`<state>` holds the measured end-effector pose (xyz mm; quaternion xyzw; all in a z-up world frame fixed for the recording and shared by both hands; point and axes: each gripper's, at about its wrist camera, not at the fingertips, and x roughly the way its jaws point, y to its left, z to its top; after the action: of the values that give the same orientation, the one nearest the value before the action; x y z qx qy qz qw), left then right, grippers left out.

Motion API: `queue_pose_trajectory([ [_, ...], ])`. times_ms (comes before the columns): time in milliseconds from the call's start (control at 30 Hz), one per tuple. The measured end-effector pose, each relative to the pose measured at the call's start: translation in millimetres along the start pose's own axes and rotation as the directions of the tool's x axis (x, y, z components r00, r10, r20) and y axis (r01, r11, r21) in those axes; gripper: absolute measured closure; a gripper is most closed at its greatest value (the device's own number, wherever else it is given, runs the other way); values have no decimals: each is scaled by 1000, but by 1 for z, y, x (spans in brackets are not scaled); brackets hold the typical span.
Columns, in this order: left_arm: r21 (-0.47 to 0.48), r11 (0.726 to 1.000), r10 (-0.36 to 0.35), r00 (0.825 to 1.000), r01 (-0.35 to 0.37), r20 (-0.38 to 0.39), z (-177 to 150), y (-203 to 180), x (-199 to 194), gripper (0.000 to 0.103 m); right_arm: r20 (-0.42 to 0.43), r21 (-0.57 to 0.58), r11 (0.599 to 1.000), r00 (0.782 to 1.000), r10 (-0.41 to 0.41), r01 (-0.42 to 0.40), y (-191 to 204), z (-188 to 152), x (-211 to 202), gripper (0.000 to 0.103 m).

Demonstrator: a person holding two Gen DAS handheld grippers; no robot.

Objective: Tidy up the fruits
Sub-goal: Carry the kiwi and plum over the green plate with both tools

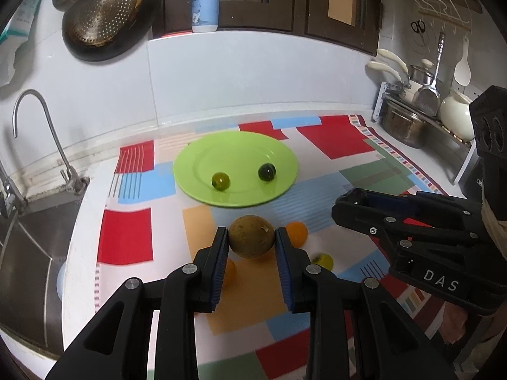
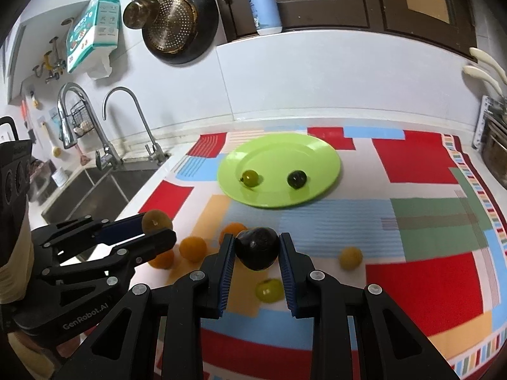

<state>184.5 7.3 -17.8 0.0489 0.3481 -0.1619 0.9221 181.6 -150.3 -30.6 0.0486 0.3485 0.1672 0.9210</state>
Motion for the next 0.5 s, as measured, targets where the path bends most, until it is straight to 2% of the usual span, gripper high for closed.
queue_pose_trajectory([
  [500, 1, 1000, -2, 1000, 2, 13, 56, 33, 45, 73, 18, -25, 999, 999, 34, -34, -8, 61, 51, 74],
])
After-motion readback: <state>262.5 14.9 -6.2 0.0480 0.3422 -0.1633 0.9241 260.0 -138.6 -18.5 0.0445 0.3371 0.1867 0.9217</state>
